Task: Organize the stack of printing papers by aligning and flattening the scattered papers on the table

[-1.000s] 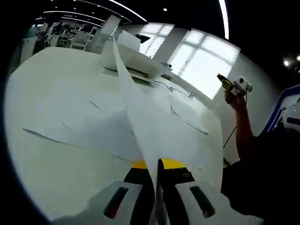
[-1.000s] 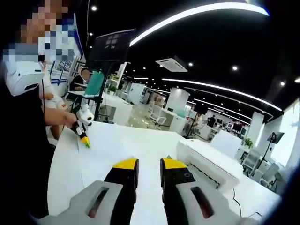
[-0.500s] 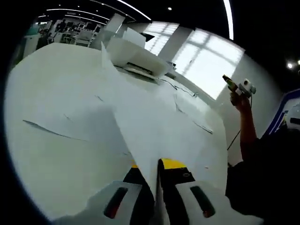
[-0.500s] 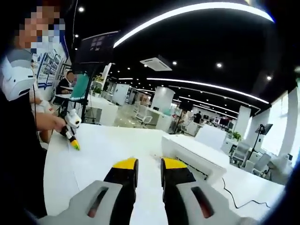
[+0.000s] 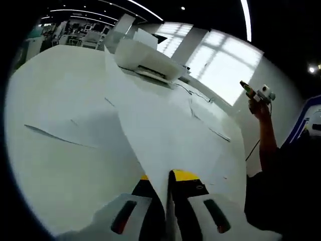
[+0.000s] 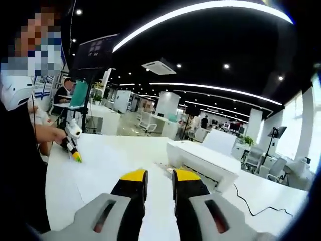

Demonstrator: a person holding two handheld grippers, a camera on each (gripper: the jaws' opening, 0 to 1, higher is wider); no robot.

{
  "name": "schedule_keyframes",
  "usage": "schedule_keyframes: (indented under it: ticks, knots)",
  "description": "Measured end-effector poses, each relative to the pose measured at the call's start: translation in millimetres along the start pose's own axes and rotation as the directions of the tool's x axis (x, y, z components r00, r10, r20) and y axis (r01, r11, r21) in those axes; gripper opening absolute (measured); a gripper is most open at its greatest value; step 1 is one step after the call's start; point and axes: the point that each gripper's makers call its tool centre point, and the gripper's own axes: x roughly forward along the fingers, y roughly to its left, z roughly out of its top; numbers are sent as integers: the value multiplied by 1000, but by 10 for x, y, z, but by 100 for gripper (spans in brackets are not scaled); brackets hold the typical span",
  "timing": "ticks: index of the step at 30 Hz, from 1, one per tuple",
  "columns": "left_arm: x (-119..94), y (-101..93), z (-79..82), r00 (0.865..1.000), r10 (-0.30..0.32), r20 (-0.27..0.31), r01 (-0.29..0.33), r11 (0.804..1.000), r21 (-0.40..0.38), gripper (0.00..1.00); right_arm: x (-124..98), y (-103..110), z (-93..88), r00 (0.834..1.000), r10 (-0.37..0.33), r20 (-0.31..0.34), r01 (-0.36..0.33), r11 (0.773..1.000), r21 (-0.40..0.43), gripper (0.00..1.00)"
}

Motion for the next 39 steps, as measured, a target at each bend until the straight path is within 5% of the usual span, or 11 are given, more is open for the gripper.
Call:
schedule_keyframes:
  ticks: [18,39]
  knots:
    - [1,-15,14,999,-32,19,32,999,-19,7,-136,-312,-226,992,-105,-66,105,994,8,19]
    - [10,-44,26,998,-46,48,47,999,-22,7,-286,-783,-822,961,-226,-160,247,961,122,30]
